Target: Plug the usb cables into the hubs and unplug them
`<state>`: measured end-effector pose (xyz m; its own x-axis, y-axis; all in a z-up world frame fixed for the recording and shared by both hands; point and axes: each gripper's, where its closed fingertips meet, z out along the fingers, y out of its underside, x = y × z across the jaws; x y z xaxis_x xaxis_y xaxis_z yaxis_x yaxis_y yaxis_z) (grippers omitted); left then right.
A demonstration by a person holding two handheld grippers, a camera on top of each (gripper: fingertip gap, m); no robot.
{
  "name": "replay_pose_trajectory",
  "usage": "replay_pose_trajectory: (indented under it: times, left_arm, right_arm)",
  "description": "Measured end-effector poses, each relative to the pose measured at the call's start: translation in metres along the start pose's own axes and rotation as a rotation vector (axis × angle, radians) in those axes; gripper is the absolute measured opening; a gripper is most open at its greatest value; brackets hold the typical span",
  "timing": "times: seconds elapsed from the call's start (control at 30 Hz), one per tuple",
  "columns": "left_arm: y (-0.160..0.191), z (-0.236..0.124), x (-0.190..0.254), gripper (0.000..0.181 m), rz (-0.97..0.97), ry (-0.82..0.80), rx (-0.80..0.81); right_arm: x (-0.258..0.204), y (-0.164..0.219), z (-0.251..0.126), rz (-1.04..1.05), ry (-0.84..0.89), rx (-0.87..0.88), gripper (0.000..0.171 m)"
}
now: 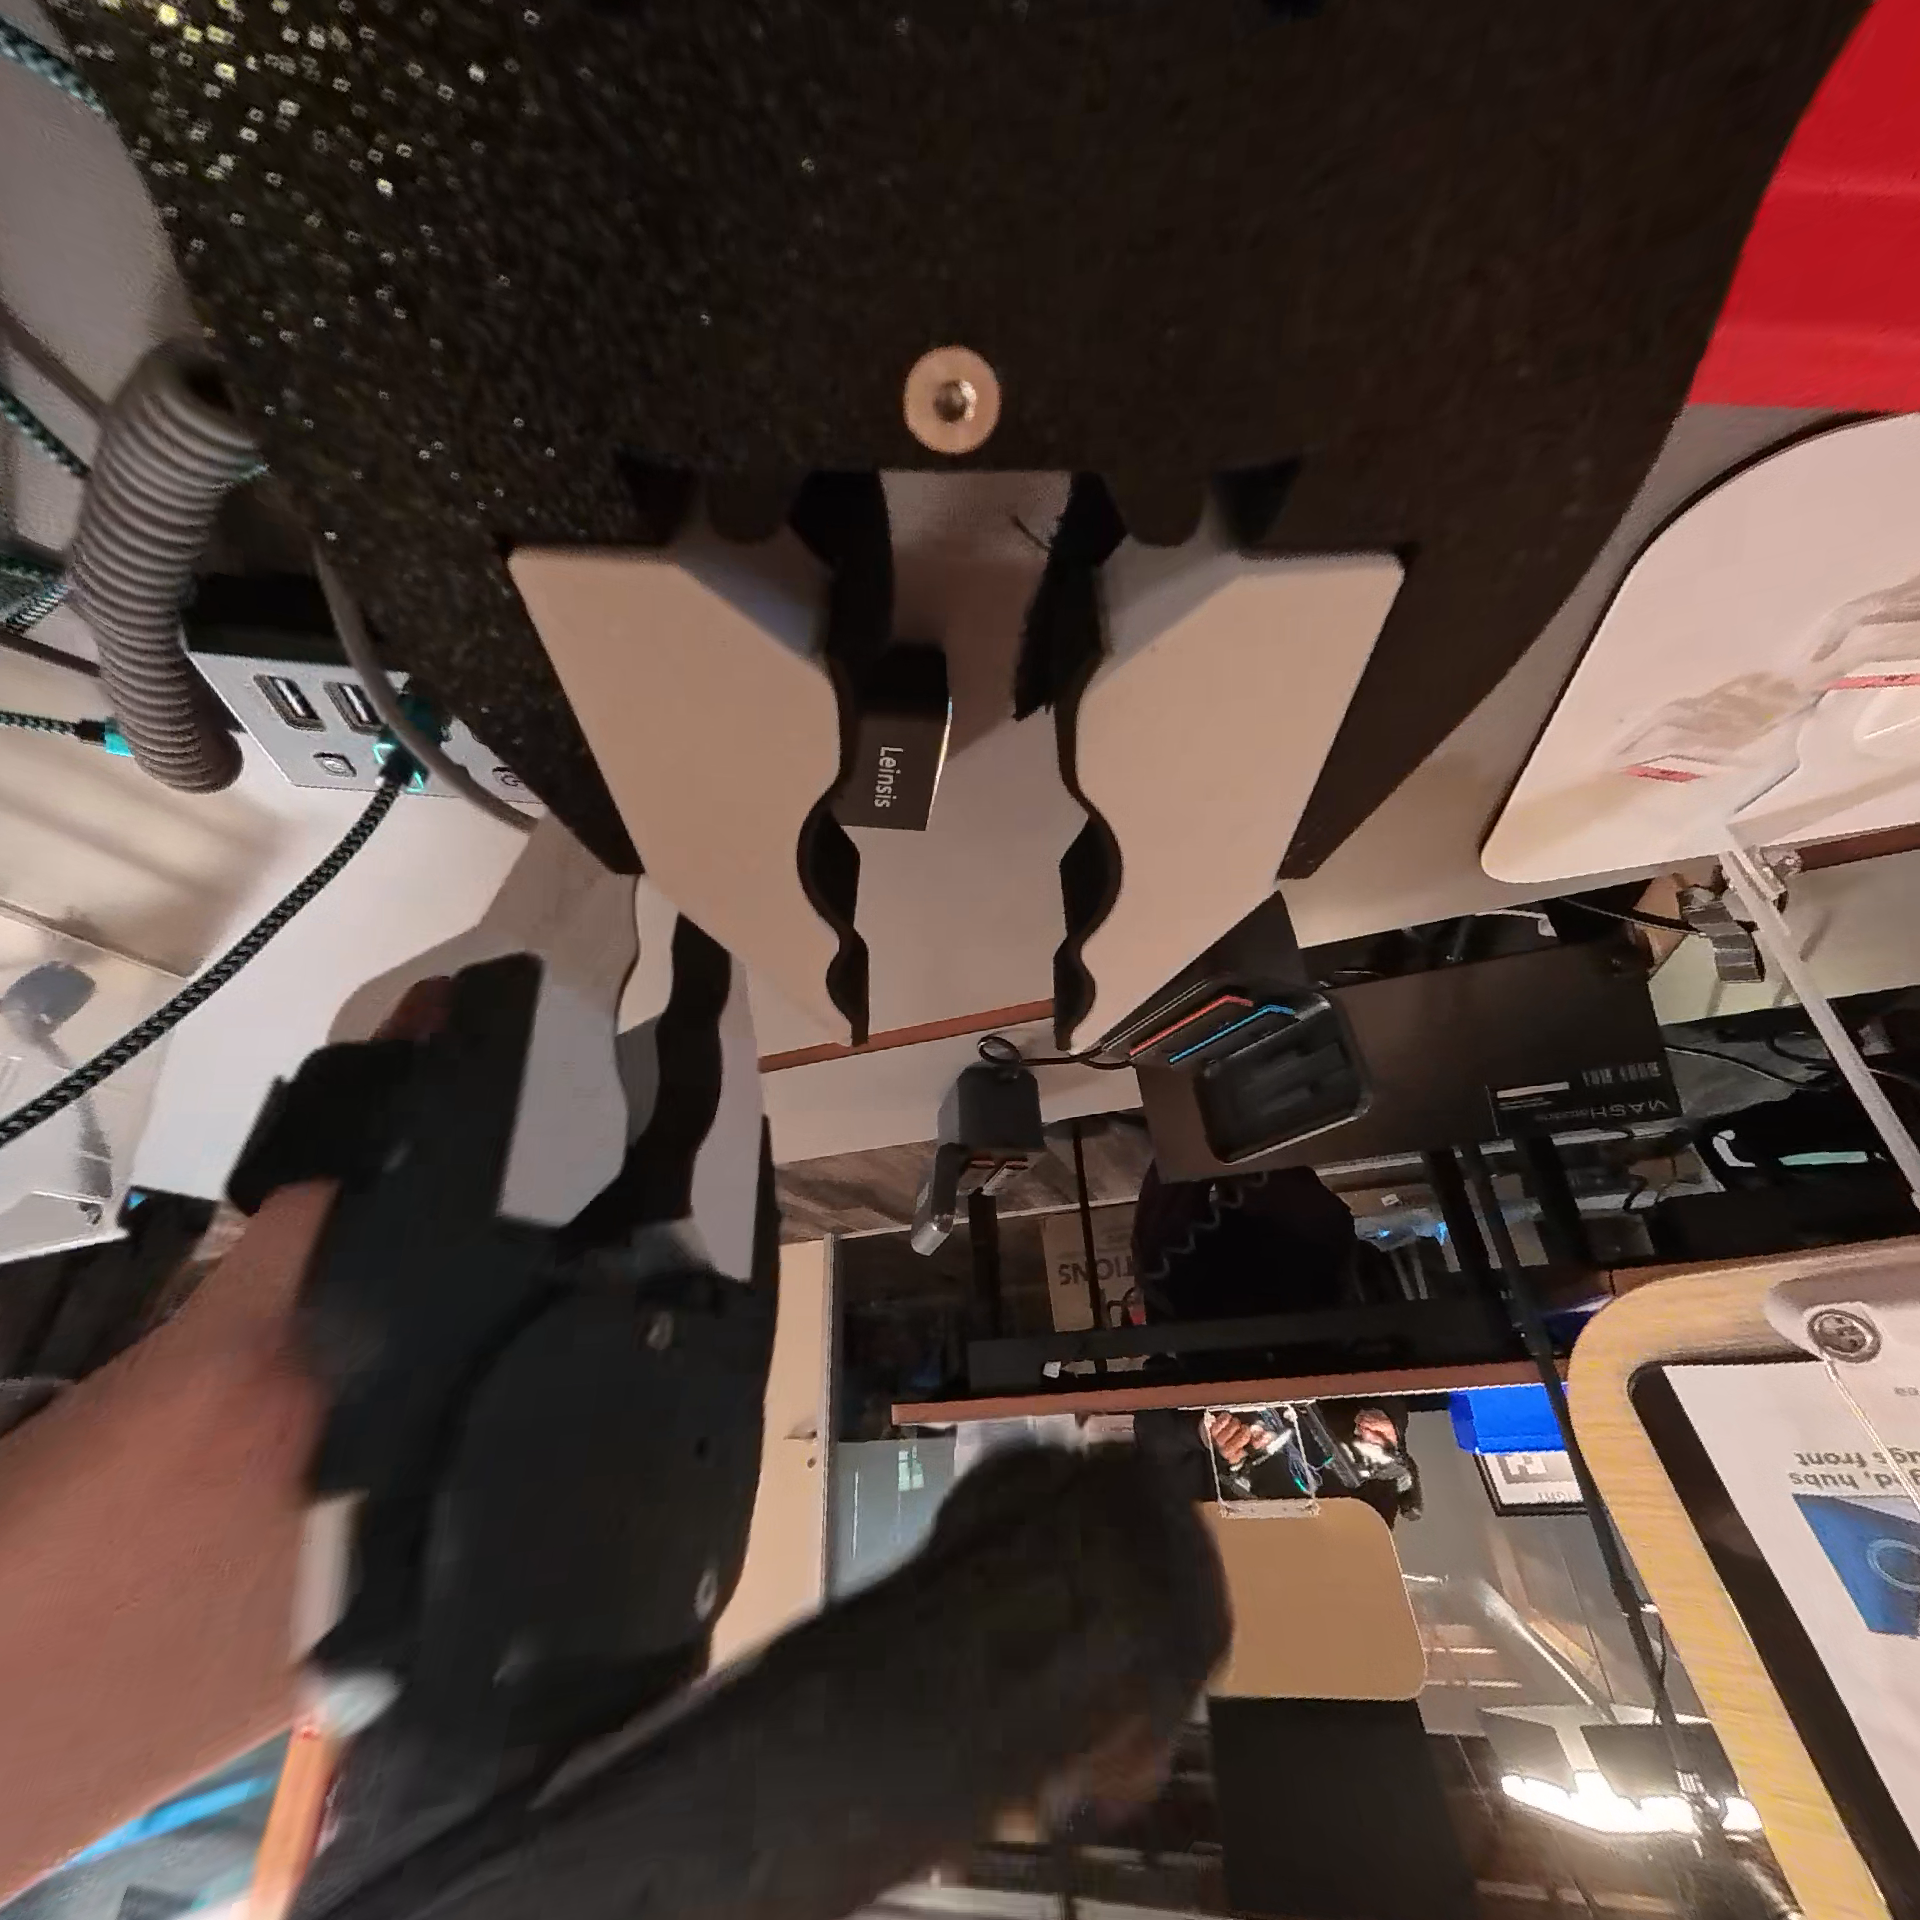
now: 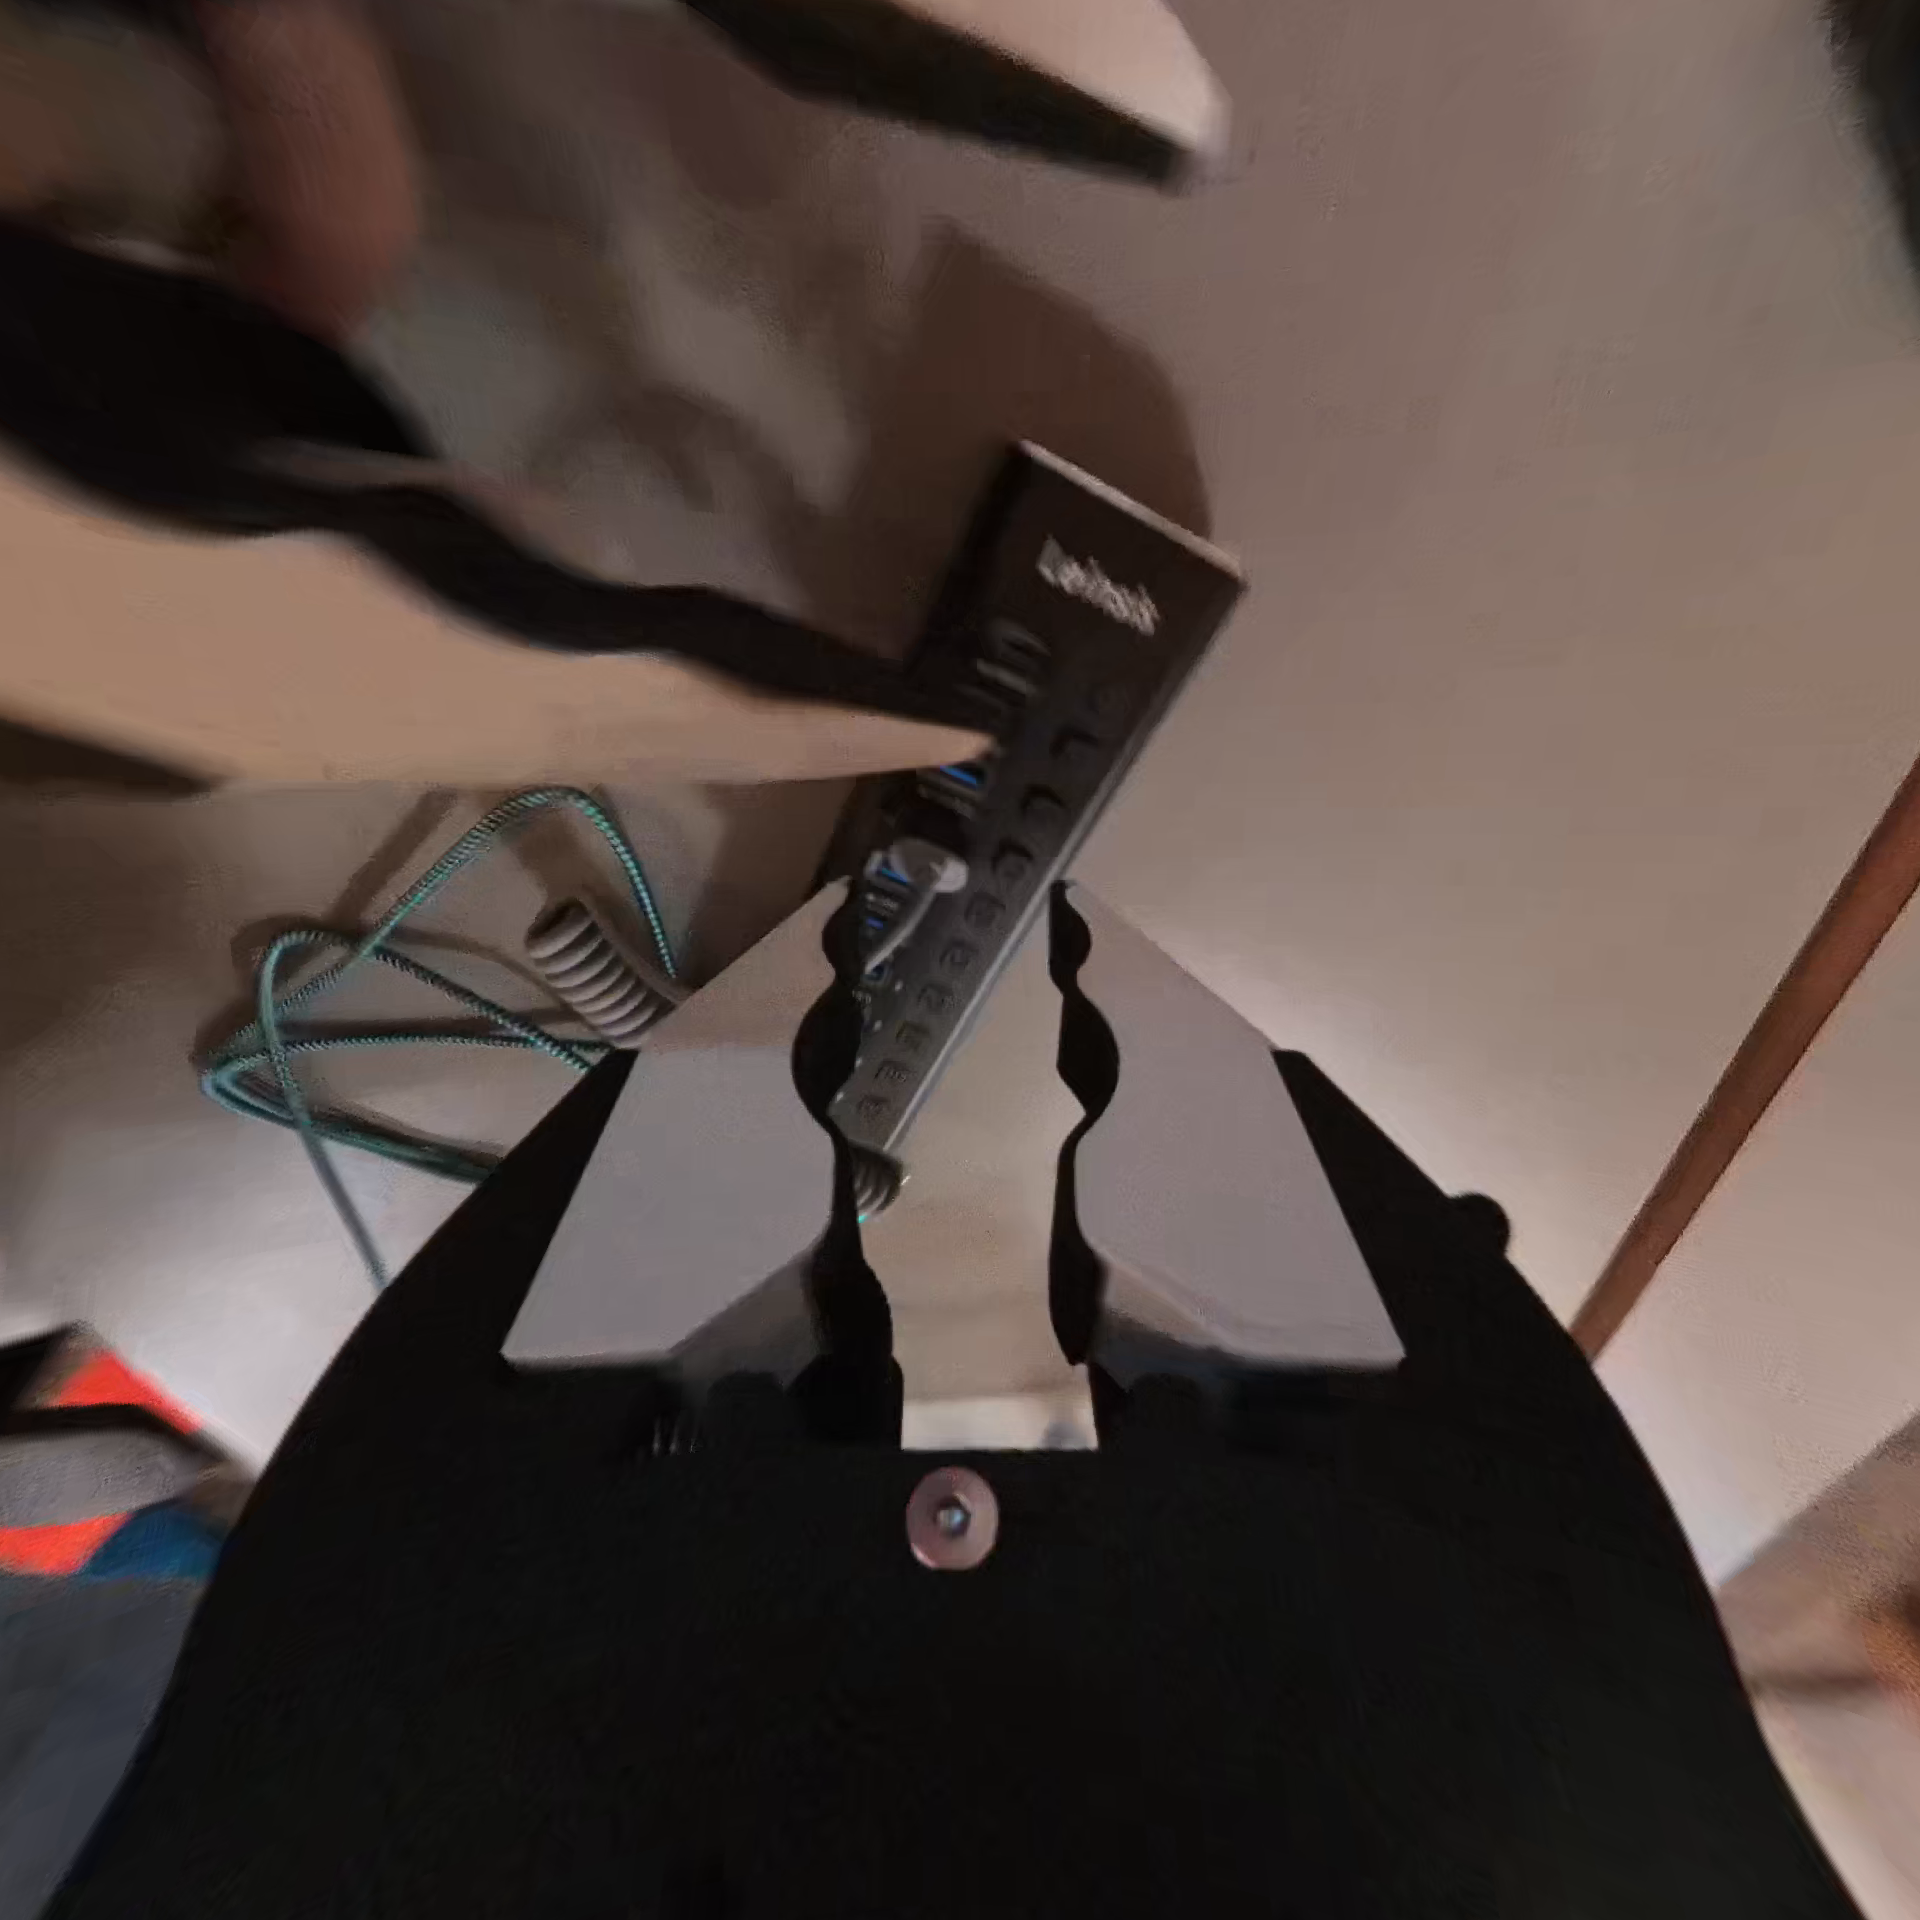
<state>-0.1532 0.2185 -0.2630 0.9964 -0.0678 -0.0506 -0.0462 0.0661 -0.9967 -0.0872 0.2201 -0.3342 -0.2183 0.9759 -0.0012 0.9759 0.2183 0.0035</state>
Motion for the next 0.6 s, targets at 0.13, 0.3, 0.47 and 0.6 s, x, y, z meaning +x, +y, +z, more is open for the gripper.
replay_pose_trajectory:
  times: [0.13, 0.3, 0.47, 0.6]
  left_arm:
    - [0.000, 0.000, 0.001, 0.033, 0.001, 0.005, 0.001]
    - [-0.001, -0.001, 0.001, 0.034, 0.001, 0.008, 0.003]
    - [-0.001, -0.001, 0.002, 0.034, -0.002, 0.021, 0.003]
    - [0.001, -0.001, 0.001, 0.035, -0.005, 0.031, -0.011]
  right_arm:
    - [-0.009, 0.005, 0.010, 0.273, -0.067, -0.086, 0.041]
    - [-0.002, 0.005, 0.020, 0.401, -0.017, -0.094, 0.027]
    - [-0.006, 0.002, 0.020, 0.310, -0.021, -0.057, 0.019]
    - [-0.004, 0.003, 0.020, 0.077, 0.062, -0.037, 0.015]
